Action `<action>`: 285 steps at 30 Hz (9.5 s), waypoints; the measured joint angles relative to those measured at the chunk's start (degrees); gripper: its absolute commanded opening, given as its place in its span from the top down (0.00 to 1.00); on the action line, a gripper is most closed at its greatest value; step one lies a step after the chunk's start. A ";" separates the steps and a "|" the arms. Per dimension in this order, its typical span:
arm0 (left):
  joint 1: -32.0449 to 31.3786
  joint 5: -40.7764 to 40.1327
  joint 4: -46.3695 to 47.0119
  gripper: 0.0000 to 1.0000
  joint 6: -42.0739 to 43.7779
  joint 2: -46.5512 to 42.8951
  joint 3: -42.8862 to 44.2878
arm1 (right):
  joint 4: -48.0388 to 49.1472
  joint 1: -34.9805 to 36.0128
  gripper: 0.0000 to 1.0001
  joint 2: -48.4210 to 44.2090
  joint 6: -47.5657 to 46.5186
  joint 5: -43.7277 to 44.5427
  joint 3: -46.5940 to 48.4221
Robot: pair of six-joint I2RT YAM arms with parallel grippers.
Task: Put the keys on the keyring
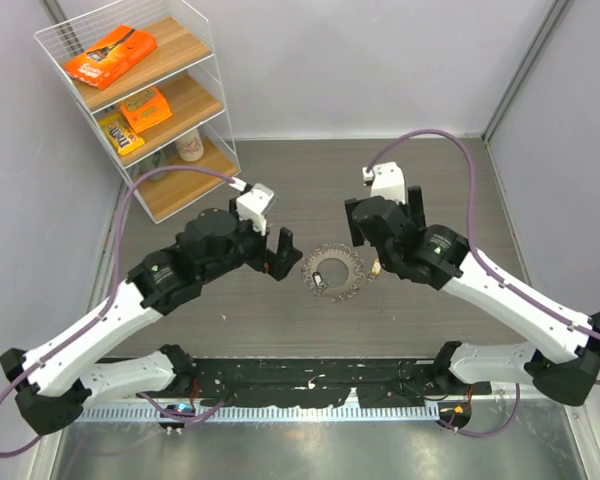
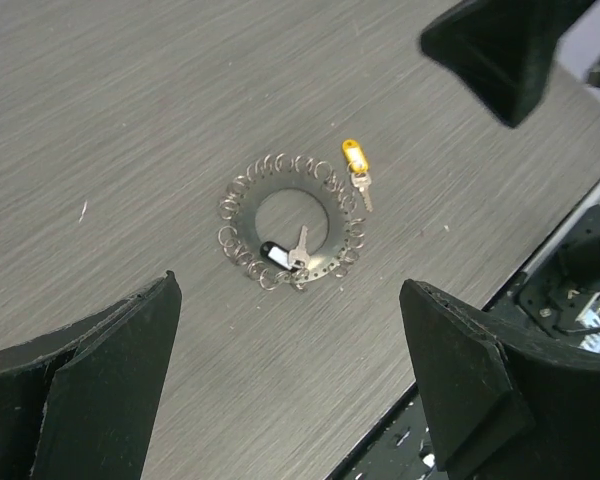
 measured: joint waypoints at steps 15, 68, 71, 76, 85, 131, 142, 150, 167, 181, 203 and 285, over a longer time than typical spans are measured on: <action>-2.32 -0.31 4.26 0.01 -2.99 12.66 -0.09 | -4.44 -0.11 0.05 -12.26 7.39 -2.12 -16.57; -9.84 2.43 3.19 0.34 -32.20 54.01 11.23 | -4.22 -0.11 0.04 -35.74 17.33 -20.00 -28.24; -9.62 2.71 3.19 0.36 -32.65 54.95 11.26 | -3.98 -0.11 0.04 -36.06 17.20 -20.22 -28.55; -9.11 3.04 3.37 0.43 -32.94 55.98 11.30 | -3.65 -0.11 0.03 -36.09 17.16 -21.03 -29.73; -8.22 4.57 3.69 0.66 -33.11 56.30 11.30 | -2.51 -0.11 0.03 -36.06 17.16 -22.23 -31.45; -7.69 7.89 13.00 1.00 -21.99 26.32 -11.76 | 3.21 -0.11 0.00 -33.64 13.03 -31.71 -31.43; -9.18 9.84 13.14 1.00 -15.23 8.68 -15.87 | 5.55 -0.11 0.04 -33.51 6.62 -40.59 -30.38; -11.13 14.51 13.51 1.00 -10.45 2.58 -19.02 | 9.03 -0.11 0.11 -33.40 1.86 -54.29 -27.80; -14.95 25.70 20.26 1.00 -6.82 -7.82 -21.64 | 17.03 0.81 0.43 -32.17 -2.51 -72.50 -27.47; -15.65 25.64 22.64 1.00 -6.86 -10.03 -21.64 | 22.14 3.89 0.42 -30.40 -2.08 -75.97 -28.48; -15.80 -10.64 -1.31 0.31 -23.17 -27.34 -30.64 | 28.59 27.74 0.29 -20.24 -2.54 -59.39 -41.42; -15.78 -11.37 -6.69 0.26 -28.11 -34.45 -36.00 | 34.07 43.19 0.94 10.51 13.68 -35.58 -36.72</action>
